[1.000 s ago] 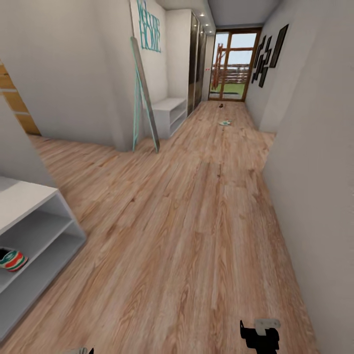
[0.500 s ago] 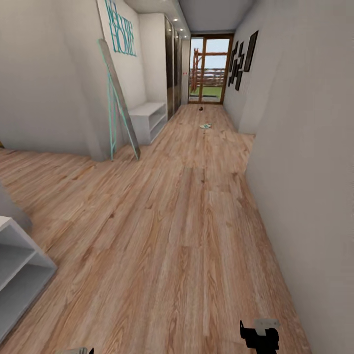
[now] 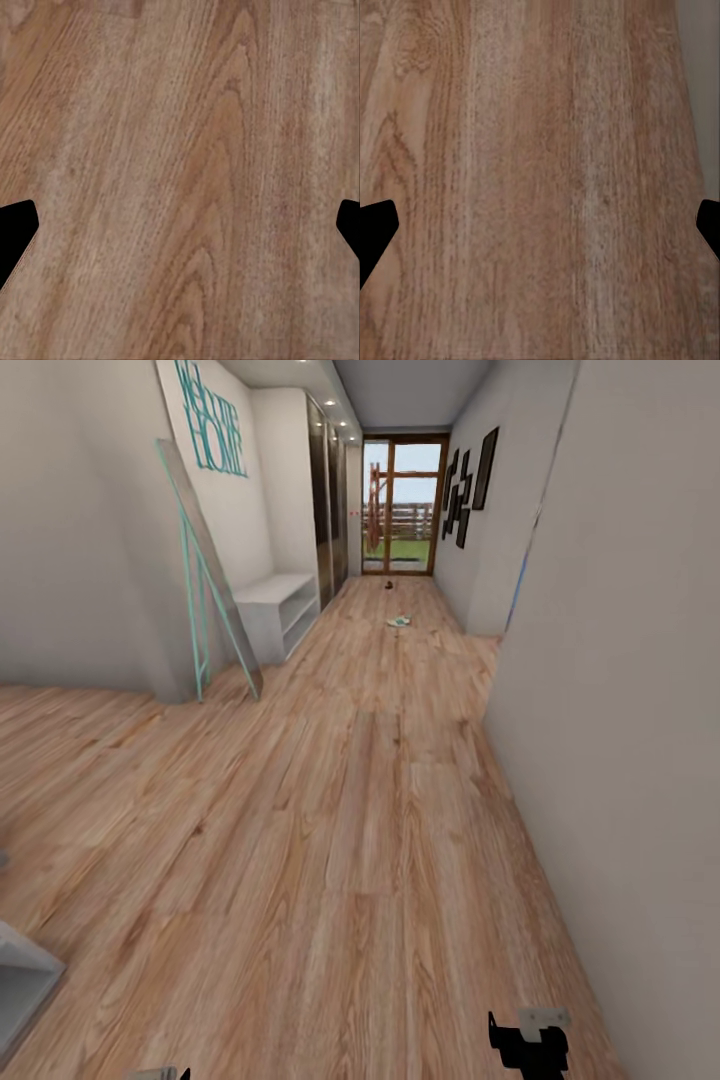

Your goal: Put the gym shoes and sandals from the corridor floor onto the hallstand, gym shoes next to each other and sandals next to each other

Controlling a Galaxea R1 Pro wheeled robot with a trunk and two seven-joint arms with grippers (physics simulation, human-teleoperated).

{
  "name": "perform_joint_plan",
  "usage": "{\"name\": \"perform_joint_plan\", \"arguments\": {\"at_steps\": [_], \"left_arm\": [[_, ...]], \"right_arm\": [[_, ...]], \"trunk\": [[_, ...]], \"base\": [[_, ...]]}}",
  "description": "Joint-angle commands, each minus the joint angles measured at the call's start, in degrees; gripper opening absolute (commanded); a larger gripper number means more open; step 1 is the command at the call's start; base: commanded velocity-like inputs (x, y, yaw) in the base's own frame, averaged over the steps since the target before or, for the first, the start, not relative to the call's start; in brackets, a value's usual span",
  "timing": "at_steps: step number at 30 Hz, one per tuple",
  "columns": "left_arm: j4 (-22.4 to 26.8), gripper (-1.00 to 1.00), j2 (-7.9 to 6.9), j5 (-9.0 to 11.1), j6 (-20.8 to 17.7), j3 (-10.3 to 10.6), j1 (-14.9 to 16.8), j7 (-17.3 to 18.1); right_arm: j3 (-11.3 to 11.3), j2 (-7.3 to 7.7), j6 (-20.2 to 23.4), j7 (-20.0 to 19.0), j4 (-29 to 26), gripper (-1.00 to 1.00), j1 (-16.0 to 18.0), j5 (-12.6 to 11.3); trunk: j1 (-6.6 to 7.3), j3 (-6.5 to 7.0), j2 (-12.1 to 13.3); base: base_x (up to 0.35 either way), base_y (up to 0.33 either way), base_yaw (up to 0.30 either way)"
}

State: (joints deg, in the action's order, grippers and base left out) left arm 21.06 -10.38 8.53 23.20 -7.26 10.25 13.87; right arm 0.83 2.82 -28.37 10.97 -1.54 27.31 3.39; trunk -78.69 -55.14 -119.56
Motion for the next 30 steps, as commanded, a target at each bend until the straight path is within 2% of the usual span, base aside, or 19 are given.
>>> {"name": "perform_joint_plan", "arguments": {"at_steps": [1, 30], "left_arm": [[-0.1, 1.00, 0.01, 0.5, 0.0, -0.2, 0.0, 0.6], [-0.1, 1.00, 0.06, 0.5, 0.0, -0.2, 0.0, 0.4]], "right_arm": [[0.1, 0.00, -0.1, 0.4, 0.1, 1.00, 0.0, 0.4], [0.1, -0.09, -0.1, 0.4, 0.1, 1.00, 0.0, 0.4]], "trunk": [[-0.03, -0.04, 0.0], [-0.03, 0.06, 0.0]], "base": [[0.339, 0.000, -0.005], [0.339, 0.000, 0.000]]}}
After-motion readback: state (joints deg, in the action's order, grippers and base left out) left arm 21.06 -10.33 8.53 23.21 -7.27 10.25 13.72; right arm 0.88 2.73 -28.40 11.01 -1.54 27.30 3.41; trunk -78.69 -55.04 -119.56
